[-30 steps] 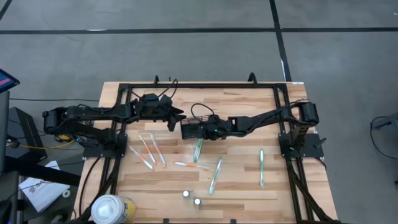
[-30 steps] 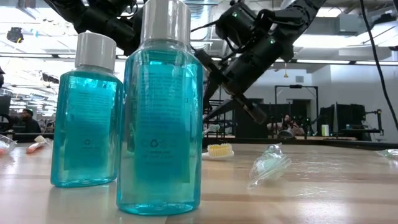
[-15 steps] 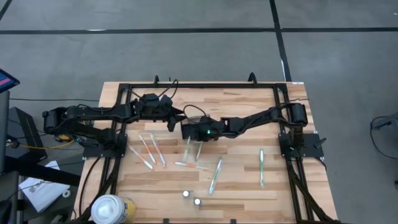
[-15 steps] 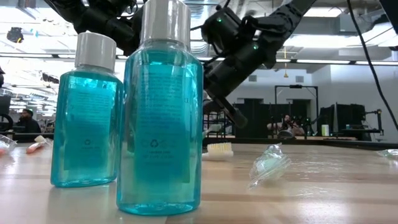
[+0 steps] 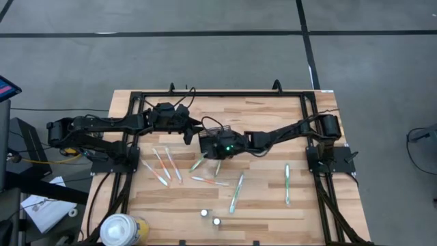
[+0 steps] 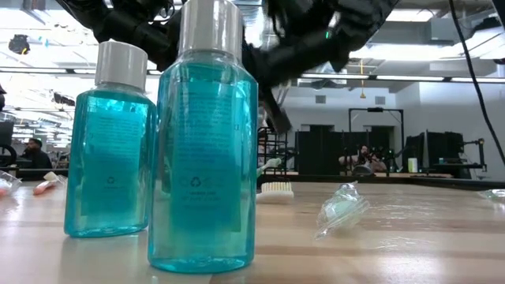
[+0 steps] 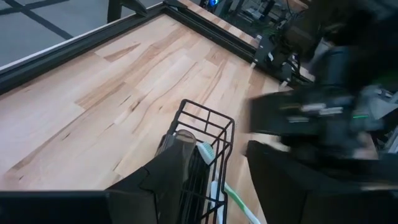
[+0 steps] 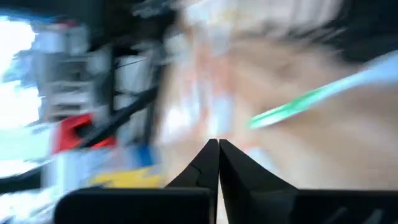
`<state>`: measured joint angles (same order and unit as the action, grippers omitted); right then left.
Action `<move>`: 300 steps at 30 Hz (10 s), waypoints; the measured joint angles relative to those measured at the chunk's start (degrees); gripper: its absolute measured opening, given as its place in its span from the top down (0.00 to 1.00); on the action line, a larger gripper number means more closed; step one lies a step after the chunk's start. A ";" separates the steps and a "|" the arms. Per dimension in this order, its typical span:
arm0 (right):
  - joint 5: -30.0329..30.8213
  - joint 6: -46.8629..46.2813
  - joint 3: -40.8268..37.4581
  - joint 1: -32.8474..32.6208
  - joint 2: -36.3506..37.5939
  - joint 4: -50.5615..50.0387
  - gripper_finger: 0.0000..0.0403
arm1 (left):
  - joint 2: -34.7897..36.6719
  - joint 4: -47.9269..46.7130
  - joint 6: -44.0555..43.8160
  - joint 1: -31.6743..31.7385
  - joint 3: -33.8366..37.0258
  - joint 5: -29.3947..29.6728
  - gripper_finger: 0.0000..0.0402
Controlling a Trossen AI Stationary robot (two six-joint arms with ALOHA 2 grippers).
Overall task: Pick & Place toothbrushing station
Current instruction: Remove the green toothbrush from the wire organizer
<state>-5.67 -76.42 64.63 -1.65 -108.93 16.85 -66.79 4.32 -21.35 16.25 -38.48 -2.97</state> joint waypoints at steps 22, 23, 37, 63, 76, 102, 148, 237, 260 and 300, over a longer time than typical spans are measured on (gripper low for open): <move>-0.07 15.53 0.04 -0.76 16.01 -21.15 0.54 | -5.46 -11.90 -24.84 -16.16 -0.15 9.59 0.52; -0.23 16.64 0.04 -0.39 16.65 -22.86 0.55 | -6.50 -12.44 -25.89 -16.76 -0.09 10.20 0.53; -5.10 23.00 0.03 0.57 19.24 -27.15 0.59 | -22.02 1.88 -33.62 -19.02 -0.07 13.94 0.51; -6.71 23.89 0.03 0.67 19.59 -25.40 0.63 | -24.46 4.71 -35.47 -21.66 0.02 6.36 0.52; -0.62 12.31 -6.13 -6.44 20.19 -37.66 0.61 | -1.06 5.55 -31.32 -19.50 -0.07 9.10 0.53; 8.97 -10.57 -3.62 -1.93 -0.61 -14.20 0.59 | 7.11 -10.05 -10.86 -2.60 0.02 -0.06 0.52; 15.70 -8.46 -3.57 2.06 0.88 -13.06 0.97 | 7.07 -15.94 -6.10 3.02 0.00 -5.06 0.52; -35.15 7.78 -3.25 13.37 -14.16 19.60 1.00 | -11.29 2.43 -10.59 5.86 0.02 -6.61 0.52; -35.33 10.72 -3.20 21.96 -7.73 12.66 1.00 | -11.29 4.96 -6.24 11.16 0.02 -7.62 0.52; -56.06 22.88 -3.29 21.97 -9.46 -3.79 1.00 | -11.71 9.55 -23.60 -6.01 -0.04 1.15 0.60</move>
<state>-61.74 -53.54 61.34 20.32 -118.39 13.06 -78.50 13.87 -44.95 10.24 -38.52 -1.83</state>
